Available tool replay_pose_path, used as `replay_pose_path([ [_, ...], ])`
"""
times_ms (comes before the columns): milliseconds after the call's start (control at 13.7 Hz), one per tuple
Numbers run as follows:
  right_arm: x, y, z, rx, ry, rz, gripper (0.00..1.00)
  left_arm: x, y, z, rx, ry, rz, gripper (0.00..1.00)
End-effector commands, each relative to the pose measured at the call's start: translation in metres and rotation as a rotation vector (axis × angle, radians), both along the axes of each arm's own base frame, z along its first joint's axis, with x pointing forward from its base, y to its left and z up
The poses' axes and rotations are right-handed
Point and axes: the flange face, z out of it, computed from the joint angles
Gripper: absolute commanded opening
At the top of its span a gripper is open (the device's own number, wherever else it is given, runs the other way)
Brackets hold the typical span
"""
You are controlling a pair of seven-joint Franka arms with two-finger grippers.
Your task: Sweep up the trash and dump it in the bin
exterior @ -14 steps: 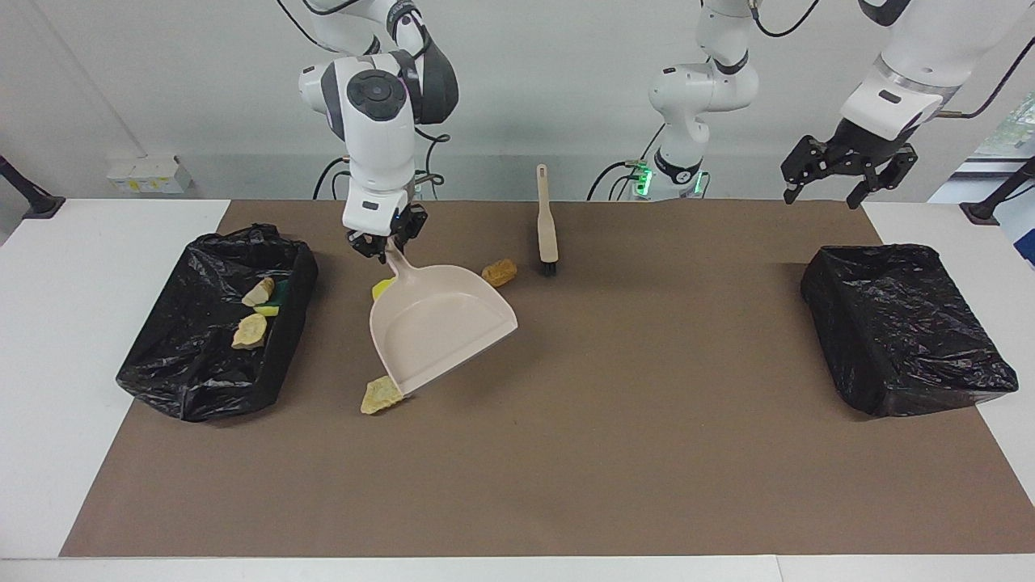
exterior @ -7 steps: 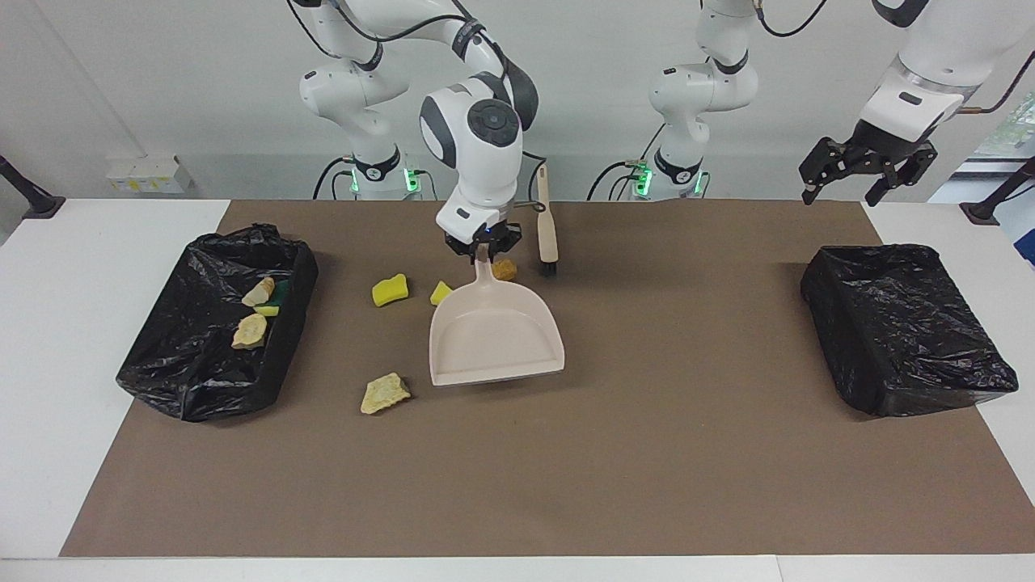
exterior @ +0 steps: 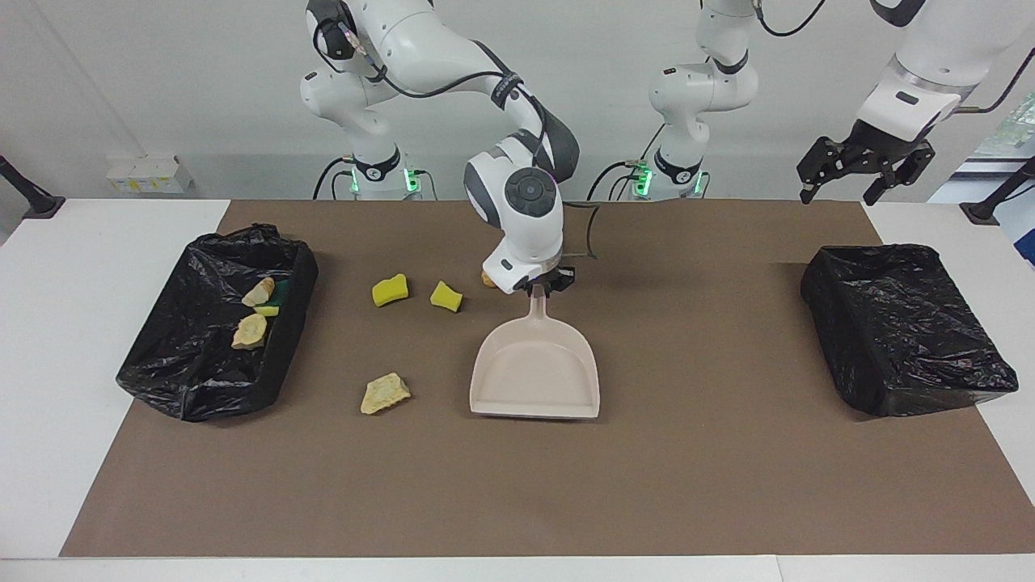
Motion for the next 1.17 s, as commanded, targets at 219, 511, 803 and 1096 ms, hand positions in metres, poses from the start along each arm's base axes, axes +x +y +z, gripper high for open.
replay_pose_path([
  [219,-0.014,0.041,-0.010,0.034,0.023,0.036,0.00,-0.018,-0.009,0.024,0.018,-0.041,-0.015,1.00],
  [511,-0.024,0.044,-0.006,0.011,0.046,0.059,0.72,-0.022,-0.009,0.024,0.018,-0.033,-0.018,1.00],
  [803,-0.029,0.033,0.009,0.006,0.076,0.061,1.00,-0.026,-0.009,0.023,0.019,-0.015,-0.022,1.00],
  [1096,-0.090,0.041,0.019,-0.020,0.112,0.135,1.00,-0.036,-0.016,0.016,0.024,-0.001,-0.030,1.00],
])
